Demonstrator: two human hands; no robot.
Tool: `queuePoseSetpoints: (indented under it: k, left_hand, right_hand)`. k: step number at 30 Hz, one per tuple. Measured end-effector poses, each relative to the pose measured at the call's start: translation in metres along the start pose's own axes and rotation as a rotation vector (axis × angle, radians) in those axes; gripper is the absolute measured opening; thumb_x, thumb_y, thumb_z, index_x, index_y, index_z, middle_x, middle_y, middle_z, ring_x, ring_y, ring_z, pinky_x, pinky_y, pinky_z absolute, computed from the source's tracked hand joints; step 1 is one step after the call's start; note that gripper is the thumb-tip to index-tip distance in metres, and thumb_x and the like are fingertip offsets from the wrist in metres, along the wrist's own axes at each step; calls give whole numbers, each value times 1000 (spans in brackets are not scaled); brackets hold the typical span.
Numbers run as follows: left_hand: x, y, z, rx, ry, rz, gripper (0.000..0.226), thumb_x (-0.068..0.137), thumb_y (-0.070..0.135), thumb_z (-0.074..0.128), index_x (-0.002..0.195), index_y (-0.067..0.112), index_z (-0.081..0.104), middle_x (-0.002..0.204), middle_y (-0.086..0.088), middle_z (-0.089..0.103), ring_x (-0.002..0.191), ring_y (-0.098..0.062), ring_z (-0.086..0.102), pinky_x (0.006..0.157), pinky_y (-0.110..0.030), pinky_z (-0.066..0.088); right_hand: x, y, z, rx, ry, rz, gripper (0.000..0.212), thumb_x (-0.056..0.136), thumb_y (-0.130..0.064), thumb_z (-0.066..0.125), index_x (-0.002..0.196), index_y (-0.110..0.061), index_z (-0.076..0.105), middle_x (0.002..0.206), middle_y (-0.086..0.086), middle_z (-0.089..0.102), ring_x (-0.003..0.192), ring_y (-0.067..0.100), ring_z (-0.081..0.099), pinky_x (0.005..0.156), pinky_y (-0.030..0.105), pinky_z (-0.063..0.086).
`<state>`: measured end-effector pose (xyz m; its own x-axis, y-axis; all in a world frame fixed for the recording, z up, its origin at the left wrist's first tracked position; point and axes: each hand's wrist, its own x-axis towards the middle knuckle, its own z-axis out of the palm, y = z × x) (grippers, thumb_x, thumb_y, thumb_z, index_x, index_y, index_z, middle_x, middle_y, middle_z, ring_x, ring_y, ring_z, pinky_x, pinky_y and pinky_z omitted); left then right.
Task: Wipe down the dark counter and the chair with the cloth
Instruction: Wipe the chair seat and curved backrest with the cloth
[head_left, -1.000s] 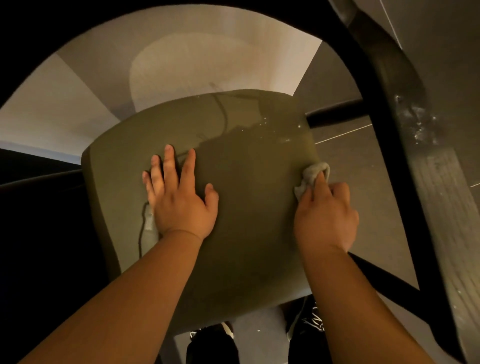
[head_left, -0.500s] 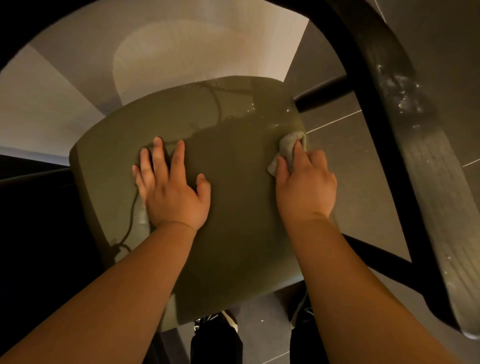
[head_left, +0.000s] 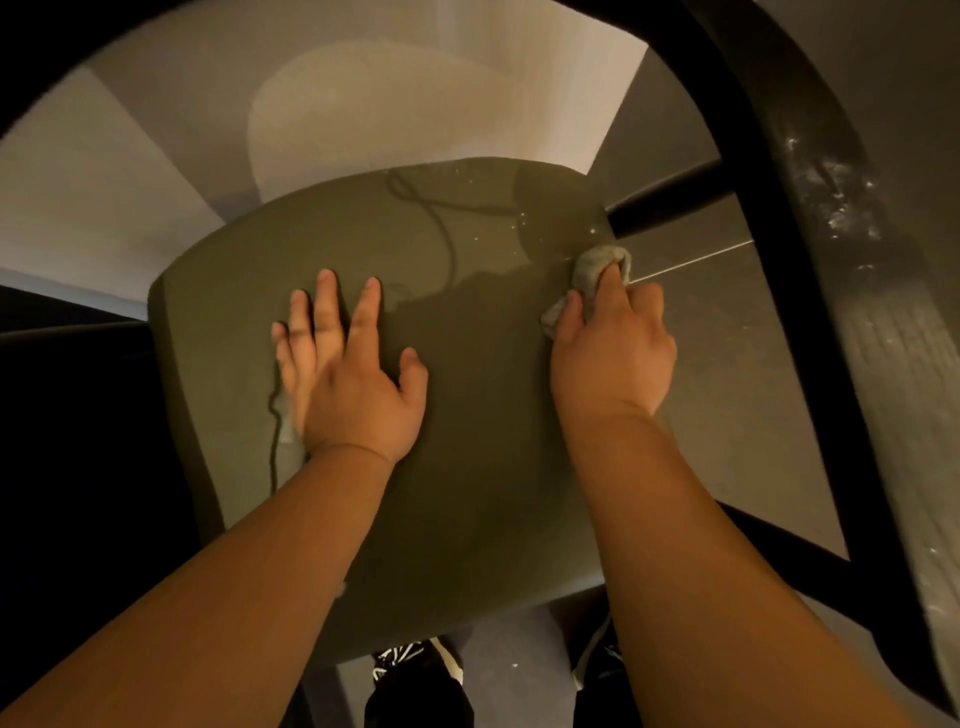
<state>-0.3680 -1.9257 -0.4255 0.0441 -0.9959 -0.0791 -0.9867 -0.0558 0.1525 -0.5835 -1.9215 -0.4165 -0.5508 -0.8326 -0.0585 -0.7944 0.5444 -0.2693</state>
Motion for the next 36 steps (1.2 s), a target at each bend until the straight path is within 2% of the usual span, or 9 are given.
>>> queuePoseSetpoints:
  k: [6,9,13,17,24,31,33,36]
  left_hand:
    - [0,-1,1,-9,2,-1,74,94,54,44,164,35,27,176,-3,10,162,-31,6,131,-53,3]
    - [1,0,0,-3,2,-3,73,94,54,45,163,35,29,176,-3,12,161,-32,8,131,-54,4]
    - [1,-1,0,0,-3,-3,74,94,54,44,163,35,27,176,-3,10,161,-32,6,131,-54,4]
    - [1,-1,0,-17,-16,0,74,95,53,47,164,33,28,176,-4,10,161,-33,6,131,-54,3]
    - [3,0,-3,-26,-29,-10,75,91,54,43,162,32,32,175,-5,13,161,-34,7,131,-54,4]
    - [3,0,-2,8,-21,3,78,90,53,46,163,30,33,175,-8,15,161,-37,12,130,-56,7]
    - [3,-1,-2,12,-24,12,78,90,53,46,163,29,33,174,-10,17,160,-38,13,130,-58,9]
    - [3,-1,-4,14,-35,23,78,90,53,46,162,28,34,174,-10,17,160,-37,12,130,-58,9]
  right_hand:
    - [-46,38,-4,-3,34,-111,47,101,-40,56,141,-14,59,106,9,59,74,25,59,69,40,50]
    - [-33,30,4,-15,55,-125,47,100,-38,55,137,-11,61,102,11,61,72,28,59,67,39,47]
    - [23,-12,5,-68,13,-107,48,103,-43,47,141,-17,55,118,11,58,88,30,63,77,41,47]
    - [59,-46,0,-17,-43,-45,47,106,-46,41,143,-18,50,135,12,52,102,34,63,89,45,51]
    - [0,-10,-3,-35,-67,-98,50,103,-46,47,142,-17,54,119,9,58,90,29,63,78,42,53]
    - [66,-62,5,-107,-74,-78,44,107,-46,37,140,-19,48,126,9,52,94,30,61,80,41,45]
    - [64,-66,5,-77,-78,-68,45,107,-46,37,142,-20,48,124,9,52,95,30,62,81,41,47]
    - [36,-47,3,-80,-84,-149,51,104,-48,41,145,-20,49,120,9,56,95,29,61,80,40,48]
